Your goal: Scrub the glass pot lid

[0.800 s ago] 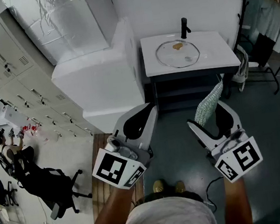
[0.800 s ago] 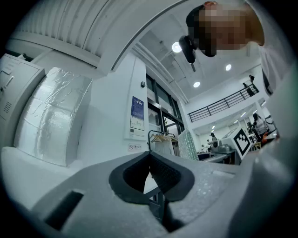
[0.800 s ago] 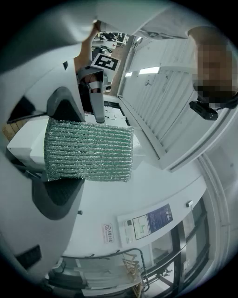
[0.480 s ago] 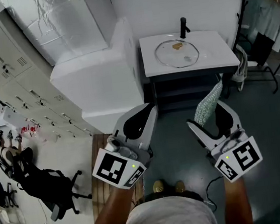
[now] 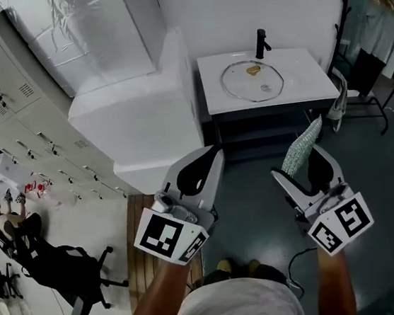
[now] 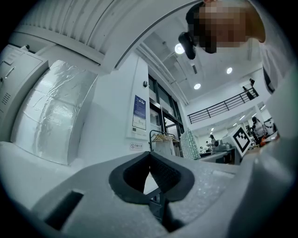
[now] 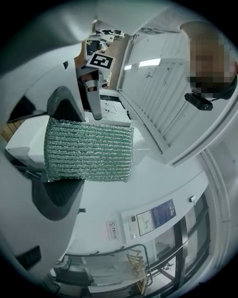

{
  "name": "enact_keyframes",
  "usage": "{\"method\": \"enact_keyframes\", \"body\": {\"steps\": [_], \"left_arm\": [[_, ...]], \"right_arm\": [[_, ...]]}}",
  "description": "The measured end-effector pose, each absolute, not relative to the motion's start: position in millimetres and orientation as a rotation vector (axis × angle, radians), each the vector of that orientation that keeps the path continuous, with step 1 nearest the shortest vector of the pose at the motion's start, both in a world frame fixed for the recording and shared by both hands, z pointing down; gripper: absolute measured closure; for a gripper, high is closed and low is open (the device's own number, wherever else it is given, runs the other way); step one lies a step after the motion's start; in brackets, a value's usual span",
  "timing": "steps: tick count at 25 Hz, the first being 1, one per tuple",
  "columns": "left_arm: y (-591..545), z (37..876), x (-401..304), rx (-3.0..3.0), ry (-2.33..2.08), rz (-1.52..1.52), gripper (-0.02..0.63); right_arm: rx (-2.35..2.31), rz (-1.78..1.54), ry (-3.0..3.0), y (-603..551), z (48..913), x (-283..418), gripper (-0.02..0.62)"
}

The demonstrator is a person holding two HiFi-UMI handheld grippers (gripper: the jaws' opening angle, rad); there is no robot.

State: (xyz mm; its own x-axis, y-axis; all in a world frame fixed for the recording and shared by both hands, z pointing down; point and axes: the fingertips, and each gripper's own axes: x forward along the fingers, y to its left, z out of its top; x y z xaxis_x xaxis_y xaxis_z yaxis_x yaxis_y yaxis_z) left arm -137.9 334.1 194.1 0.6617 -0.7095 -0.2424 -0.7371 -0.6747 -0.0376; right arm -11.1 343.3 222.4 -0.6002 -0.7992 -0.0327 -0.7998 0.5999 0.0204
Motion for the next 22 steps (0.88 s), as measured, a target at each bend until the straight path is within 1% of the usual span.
{"method": "enact_keyframes", "body": {"steps": [12,22], "left_arm": [[287,211,-157,-2.808,1.145,0.303,0.591],[231,227,-139,-2.818,1.173,0.252,0.591]], "right_arm": [[-1.513,0.037,2.781,313,233,-25,0.247],[-1.493,0.042,2.786,259,242,-6,0.247]]}}
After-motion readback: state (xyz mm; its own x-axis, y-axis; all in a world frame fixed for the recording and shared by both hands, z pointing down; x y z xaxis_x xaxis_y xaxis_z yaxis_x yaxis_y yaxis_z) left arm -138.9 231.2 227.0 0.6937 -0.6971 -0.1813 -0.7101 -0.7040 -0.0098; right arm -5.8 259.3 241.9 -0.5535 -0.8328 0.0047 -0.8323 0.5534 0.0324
